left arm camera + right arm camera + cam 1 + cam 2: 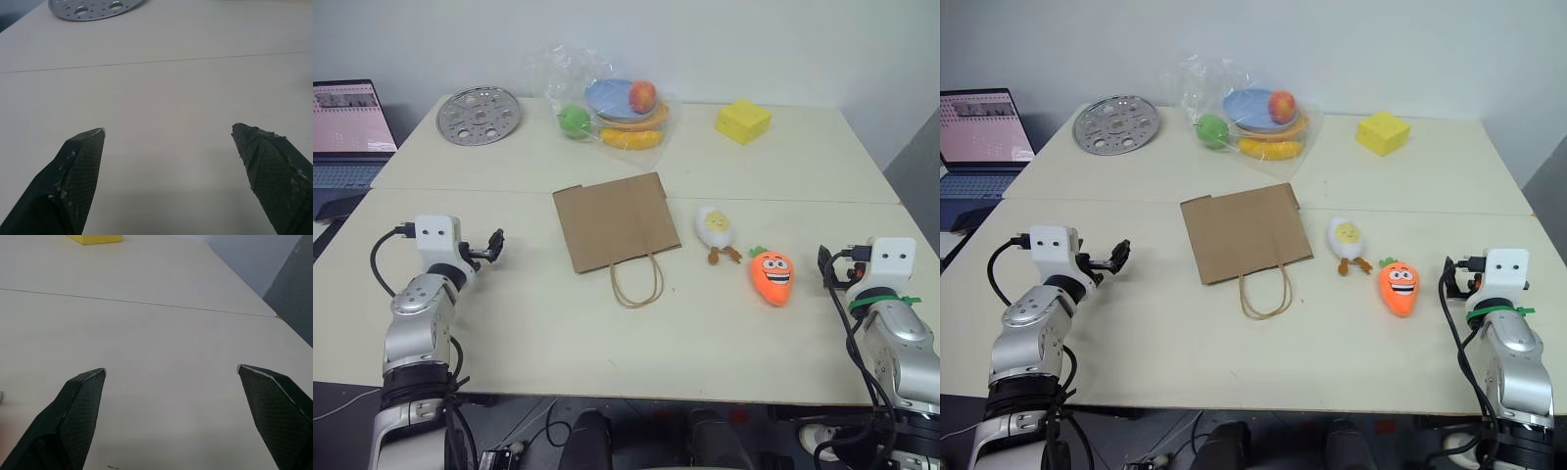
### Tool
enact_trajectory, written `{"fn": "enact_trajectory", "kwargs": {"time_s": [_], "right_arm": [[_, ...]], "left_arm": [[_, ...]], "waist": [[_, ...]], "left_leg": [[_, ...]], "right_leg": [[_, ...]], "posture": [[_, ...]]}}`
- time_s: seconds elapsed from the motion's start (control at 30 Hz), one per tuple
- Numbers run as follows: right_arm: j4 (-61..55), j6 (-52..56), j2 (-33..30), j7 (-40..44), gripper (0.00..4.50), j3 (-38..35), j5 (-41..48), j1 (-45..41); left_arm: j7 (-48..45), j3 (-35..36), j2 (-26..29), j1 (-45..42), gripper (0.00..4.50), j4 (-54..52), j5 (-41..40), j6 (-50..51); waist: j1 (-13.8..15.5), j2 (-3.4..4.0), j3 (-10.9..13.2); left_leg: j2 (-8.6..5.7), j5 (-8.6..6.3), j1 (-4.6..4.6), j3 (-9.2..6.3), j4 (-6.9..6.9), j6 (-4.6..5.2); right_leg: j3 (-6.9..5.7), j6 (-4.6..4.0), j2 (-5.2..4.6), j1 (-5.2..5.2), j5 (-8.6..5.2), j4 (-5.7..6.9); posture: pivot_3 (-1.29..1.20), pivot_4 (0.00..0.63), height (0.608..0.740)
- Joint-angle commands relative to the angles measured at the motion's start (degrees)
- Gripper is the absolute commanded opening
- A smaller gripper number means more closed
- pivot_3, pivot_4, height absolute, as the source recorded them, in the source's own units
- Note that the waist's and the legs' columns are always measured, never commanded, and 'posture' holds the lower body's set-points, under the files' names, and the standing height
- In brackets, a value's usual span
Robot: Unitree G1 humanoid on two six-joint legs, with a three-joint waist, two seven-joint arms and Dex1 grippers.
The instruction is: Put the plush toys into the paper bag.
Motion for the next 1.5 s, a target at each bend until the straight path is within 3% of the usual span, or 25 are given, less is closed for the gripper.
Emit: {"fn": "enact_trajectory", "kwargs": {"time_s": [0.03, 0.87, 1.13, 1.27, 1.43, 1.5], "right_arm": [[-1.82, -1.23, -0.61, 0.00, 4.50, -1.27, 0.12, -0.20], [-2.17, -2.41, -0.90, -0.62, 4.50, -1.93, 0.06, 0.19], [-14.40, 5.44, -11.72, 13.98, 4.50, -1.33, 8.51, -1.15], [-23.14, 16.80, -16.87, 25.14, 4.50, -2.20, 27.22, -3.06], [-33.55, 21.98, -21.36, 31.24, 4.50, 2.26, 36.55, 0.82], [-34.42, 21.91, -21.58, 30.76, 4.50, 4.02, 36.39, -0.55]], "left_arm": [[-0.27, 0.93, 0.48, -0.79, 4.45, -1.44, -0.80, -0.52], [-2.03, 1.02, 1.78, -1.26, 4.45, -0.36, -0.74, -1.86], [-19.81, 3.12, 11.14, -2.83, 4.45, -8.43, -11.98, 5.47], [-36.01, -1.29, 16.29, -2.92, 4.45, -19.88, -23.32, 16.18], [-48.54, -7.74, 20.75, 1.91, 4.45, -29.51, -23.30, 14.49], [-52.84, -11.19, 21.99, 5.90, 4.45, -31.67, -18.30, 7.38]], "waist": [[0.00, 0.00, 0.00], [0.00, 0.00, 0.00], [-0.10, 0.02, 0.02], [-0.28, 0.03, 0.09], [0.04, 0.04, 0.09], [-0.26, 0.07, 0.11]], "left_leg": [[0.00, 0.00, 0.00, 0.00, 0.00, 0.00], [0.00, 0.00, 0.02, 0.02, -0.04, 0.00], [0.02, 0.00, 0.03, 0.06, -0.13, 0.00], [0.02, 0.00, 0.04, 0.11, -0.15, 0.00], [0.07, 0.00, 0.01, 0.10, -0.35, 0.01], [0.07, 0.00, -0.12, 0.14, -0.34, 0.01]], "right_leg": [[0.00, 0.00, 0.00, 0.00, 0.00, 0.00], [0.02, 0.00, 0.00, 0.00, 0.00, -0.03], [0.05, 0.00, 0.00, -0.04, -0.01, -0.07], [0.08, -0.01, -0.02, 0.06, -0.01, -0.22], [0.04, -0.02, 0.00, 0.08, -0.01, -0.57], [0.07, -0.02, -0.01, 0.02, -0.01, -0.71]], "posture": [[0.00, 0.150, 0.740], [0.00, 0.150, 0.740], [0.00, 0.150, 0.740], [0.00, 0.150, 0.740], [0.00, 0.150, 0.740], [0.00, 0.150, 0.740]]}}
